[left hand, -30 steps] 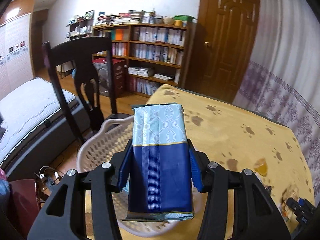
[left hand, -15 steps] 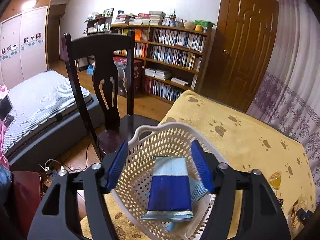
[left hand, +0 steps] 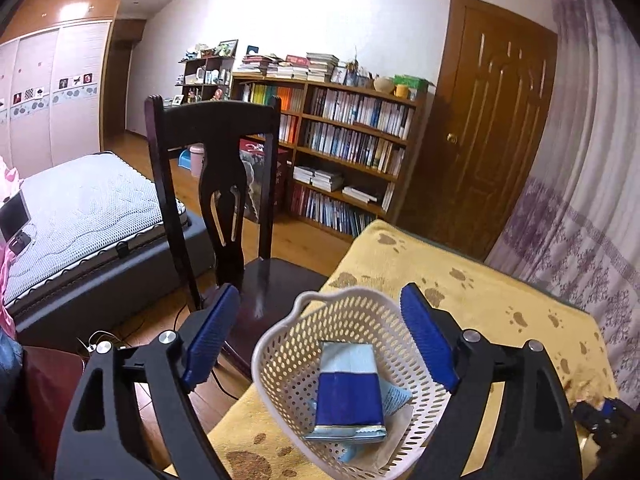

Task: Organize snacks
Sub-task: 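Carry the brown paper bag with the right tool into the basket and release, then move both open tools back toward the remaining small snacks on the table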

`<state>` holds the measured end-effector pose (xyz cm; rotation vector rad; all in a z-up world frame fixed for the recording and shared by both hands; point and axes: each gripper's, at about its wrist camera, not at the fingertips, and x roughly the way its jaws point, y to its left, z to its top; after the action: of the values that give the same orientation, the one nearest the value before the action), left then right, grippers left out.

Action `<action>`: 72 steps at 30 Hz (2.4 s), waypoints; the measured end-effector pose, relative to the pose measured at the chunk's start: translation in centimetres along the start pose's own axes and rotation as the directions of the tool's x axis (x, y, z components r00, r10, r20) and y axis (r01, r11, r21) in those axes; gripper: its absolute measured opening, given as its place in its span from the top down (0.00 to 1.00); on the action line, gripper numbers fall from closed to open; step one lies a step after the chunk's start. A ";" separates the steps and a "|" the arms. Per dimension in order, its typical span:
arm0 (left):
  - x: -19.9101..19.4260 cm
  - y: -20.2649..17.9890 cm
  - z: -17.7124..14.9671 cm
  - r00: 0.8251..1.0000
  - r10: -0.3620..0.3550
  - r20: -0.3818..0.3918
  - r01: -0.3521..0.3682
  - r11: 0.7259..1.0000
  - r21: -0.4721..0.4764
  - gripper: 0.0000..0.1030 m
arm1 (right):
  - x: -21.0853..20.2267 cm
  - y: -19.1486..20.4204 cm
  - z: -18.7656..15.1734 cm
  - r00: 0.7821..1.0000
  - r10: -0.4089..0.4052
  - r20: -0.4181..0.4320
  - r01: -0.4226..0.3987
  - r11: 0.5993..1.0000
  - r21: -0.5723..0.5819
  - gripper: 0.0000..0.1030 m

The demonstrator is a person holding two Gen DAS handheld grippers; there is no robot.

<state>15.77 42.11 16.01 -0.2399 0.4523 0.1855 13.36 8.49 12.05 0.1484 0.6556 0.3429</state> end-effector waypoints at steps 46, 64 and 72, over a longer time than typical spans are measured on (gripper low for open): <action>-2.9 3.2 1.9 0.995 0.036 0.092 -0.033 0.999 -0.030 0.08 | 10.1 12.2 5.1 0.978 0.158 -0.134 -0.162 0.987 -0.017 0.40; -3.4 -2.3 0.2 0.997 -0.038 0.067 0.031 0.994 0.103 0.05 | 4.6 1.4 3.0 0.996 0.007 -0.086 0.001 0.995 0.095 0.40; -3.7 -5.9 -1.4 0.994 -0.100 0.035 0.092 0.977 0.191 0.04 | 0.5 -4.0 1.6 0.997 -0.069 -0.042 0.075 0.981 0.178 0.40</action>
<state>13.24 35.61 17.54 -0.0705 0.4099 0.0523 15.79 4.86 12.03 0.2906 0.7250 0.2169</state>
